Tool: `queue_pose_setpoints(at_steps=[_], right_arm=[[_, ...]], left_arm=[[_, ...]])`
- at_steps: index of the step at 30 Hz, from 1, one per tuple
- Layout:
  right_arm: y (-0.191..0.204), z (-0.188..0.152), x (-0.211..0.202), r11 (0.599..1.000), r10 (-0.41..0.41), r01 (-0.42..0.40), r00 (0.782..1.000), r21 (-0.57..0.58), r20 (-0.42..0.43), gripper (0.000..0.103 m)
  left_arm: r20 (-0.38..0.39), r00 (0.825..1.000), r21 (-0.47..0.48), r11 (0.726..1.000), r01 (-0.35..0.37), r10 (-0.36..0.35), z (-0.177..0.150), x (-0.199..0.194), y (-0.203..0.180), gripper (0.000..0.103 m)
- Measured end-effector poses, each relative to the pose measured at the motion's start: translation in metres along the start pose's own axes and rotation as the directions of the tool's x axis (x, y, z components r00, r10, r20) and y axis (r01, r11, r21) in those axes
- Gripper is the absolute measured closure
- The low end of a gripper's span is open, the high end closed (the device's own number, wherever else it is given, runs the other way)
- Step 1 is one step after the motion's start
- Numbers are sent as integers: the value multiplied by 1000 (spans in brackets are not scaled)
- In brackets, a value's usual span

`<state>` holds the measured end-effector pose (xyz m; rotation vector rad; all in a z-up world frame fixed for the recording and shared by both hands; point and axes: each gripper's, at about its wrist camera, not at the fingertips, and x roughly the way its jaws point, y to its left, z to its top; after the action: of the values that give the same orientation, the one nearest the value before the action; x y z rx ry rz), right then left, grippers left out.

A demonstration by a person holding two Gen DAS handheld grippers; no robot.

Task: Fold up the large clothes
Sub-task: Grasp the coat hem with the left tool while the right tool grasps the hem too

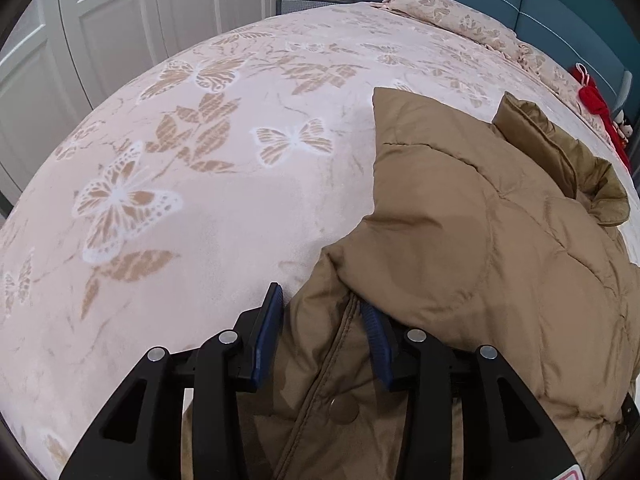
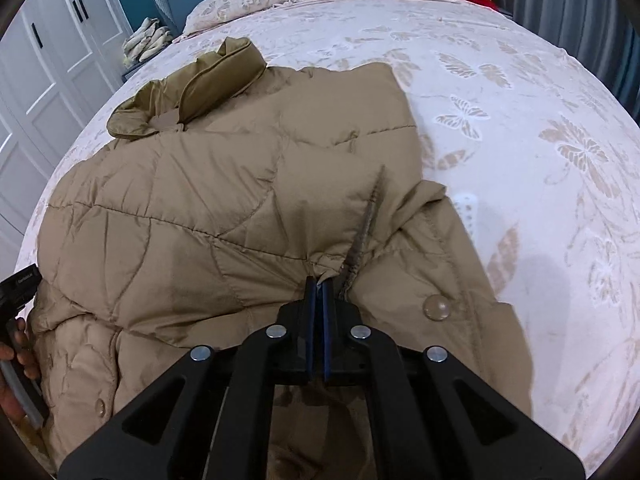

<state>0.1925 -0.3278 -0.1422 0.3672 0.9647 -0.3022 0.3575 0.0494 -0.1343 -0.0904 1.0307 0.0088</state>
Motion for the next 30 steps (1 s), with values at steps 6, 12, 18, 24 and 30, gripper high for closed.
queue_pose_setpoints(at_steps=[6,12,18,24,30], right_arm=[[-11,-2,-54,998,-59,58,994,18,88,89],[45,12,-74,993,102,-93,987,-75,127,91],[78,7,-30,987,102,-94,993,-130,51,91],[55,-11,7,991,84,-85,996,-102,-11,98],[42,-19,8,989,129,-129,992,-72,-11,102]], left_arm=[[74,997,27,1000,14,-16,-8,-60,24,63],[121,981,31,988,152,-155,18,-89,-17,63],[47,988,91,986,141,-146,11,-45,-75,63],[66,995,168,984,65,-77,-14,-15,-84,60],[76,994,206,977,60,-77,-22,-9,-80,59]])
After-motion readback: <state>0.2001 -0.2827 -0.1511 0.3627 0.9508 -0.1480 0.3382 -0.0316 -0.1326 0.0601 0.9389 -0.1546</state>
